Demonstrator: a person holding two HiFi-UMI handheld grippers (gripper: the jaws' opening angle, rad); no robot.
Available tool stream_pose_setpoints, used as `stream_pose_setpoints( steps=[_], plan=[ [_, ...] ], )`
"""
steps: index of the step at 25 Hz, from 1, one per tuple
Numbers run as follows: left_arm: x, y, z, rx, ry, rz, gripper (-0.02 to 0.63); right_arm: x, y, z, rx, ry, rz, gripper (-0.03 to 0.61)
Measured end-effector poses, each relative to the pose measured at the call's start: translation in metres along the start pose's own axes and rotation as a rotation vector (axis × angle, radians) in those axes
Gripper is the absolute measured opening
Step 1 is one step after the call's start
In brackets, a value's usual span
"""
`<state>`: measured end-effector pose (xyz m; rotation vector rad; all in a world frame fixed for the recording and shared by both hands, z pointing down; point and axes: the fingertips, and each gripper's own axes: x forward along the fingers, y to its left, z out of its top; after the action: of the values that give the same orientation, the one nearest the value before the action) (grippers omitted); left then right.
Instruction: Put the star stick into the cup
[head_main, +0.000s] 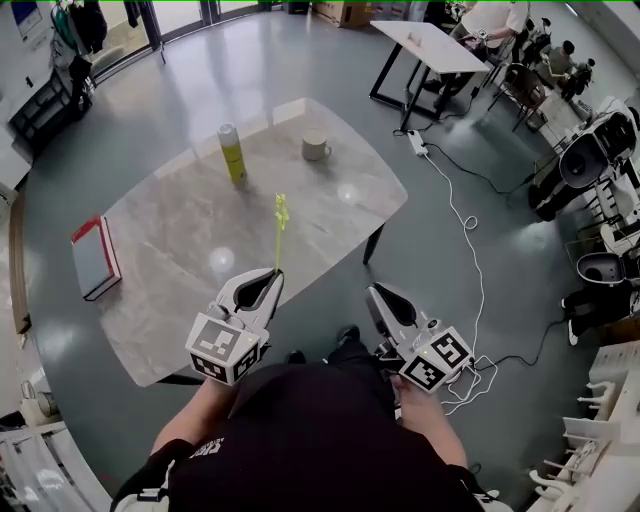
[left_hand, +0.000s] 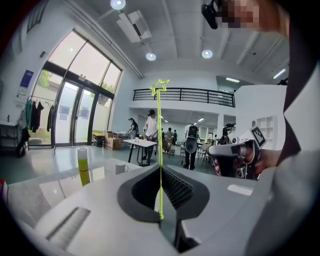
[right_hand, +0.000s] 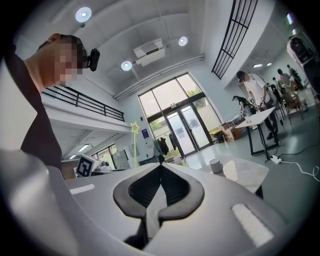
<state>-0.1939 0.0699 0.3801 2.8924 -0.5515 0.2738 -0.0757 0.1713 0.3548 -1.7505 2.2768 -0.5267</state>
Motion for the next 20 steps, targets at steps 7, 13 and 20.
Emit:
stream_pose_setpoints(
  steps=[7,13,20],
  plan=[
    [0.063,0.021,0.01,-0.006,-0.004,0.077,0.006,0.043,-0.069,0.021,0.027,0.022,0.094,0.014],
    [0.134,0.043,0.032,-0.033,-0.028,0.198,0.006,0.084,-0.143,0.059,0.005,0.054,0.194,0.014],
    [0.208,0.05,0.056,-0.056,-0.027,0.296,0.006,0.113,-0.214,0.093,0.028,0.116,0.305,0.014]
  ],
)
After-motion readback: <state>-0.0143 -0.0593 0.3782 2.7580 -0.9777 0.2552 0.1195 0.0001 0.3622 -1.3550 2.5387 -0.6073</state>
